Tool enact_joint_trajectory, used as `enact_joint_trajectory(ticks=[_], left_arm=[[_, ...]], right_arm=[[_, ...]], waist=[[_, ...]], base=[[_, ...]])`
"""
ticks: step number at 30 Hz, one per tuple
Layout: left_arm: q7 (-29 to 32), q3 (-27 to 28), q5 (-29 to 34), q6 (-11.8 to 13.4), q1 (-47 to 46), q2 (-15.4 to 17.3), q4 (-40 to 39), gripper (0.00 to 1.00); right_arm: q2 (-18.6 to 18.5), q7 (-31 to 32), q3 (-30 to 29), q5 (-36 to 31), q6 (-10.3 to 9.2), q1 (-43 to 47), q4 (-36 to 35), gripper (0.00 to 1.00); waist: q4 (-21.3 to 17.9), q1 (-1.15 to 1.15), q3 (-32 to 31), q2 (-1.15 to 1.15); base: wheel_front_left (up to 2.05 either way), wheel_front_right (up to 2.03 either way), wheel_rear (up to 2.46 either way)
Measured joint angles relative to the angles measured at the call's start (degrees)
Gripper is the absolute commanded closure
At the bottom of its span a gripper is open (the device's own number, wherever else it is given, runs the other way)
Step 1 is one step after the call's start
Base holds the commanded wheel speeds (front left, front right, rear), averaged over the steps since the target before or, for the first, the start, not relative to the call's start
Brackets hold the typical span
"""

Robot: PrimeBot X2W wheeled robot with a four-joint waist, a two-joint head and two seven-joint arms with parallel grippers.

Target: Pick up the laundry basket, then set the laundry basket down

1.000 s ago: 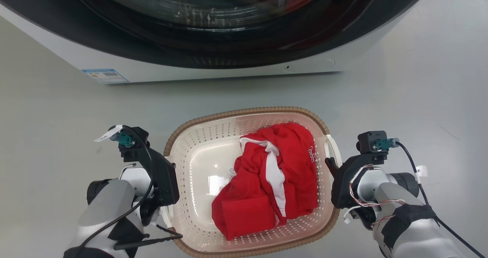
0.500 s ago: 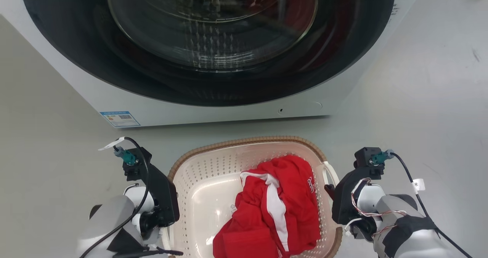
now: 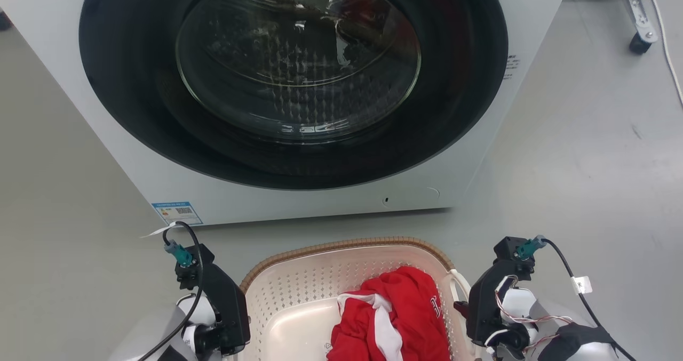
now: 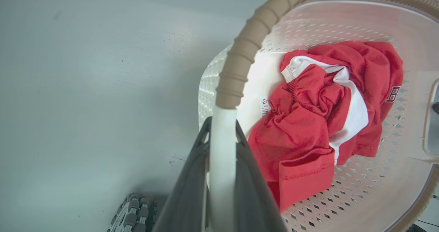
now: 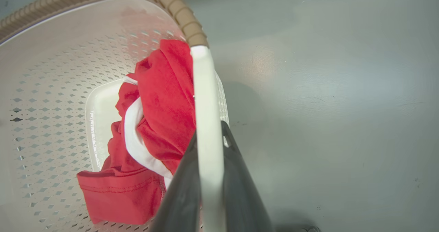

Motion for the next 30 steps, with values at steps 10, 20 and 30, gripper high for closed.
enact_joint_trajectory(ticks=[10,20,30], left_arm=[[2.3,-0.49,-1.42,0.1,2.11,0.03,0.55,1.0],[2.75,-0.55,-3.02,0.11,4.09,0.05,0.69,1.0],[2.77,-0.78,-3.61,0.11,5.76,-0.02,0.93,1.0]], right_arm=[[0.0,3.55,0.99,2.96,0.04,2.25,0.37,1.0],[-0.01,5.98,2.54,3.99,-0.02,3.24,0.55,1.0],[0.0,7.03,3.04,5.49,-0.53,4.32,0.88,1.0]], waist=[[-0.21,0.0,-5.32,0.0],[-0.9,0.0,-9.1,0.0],[-1.55,0.0,-10.81,0.0]], base=[[0.0,0.0,0.0],[0.0,0.0,0.0],[0.0,0.0,0.0]])
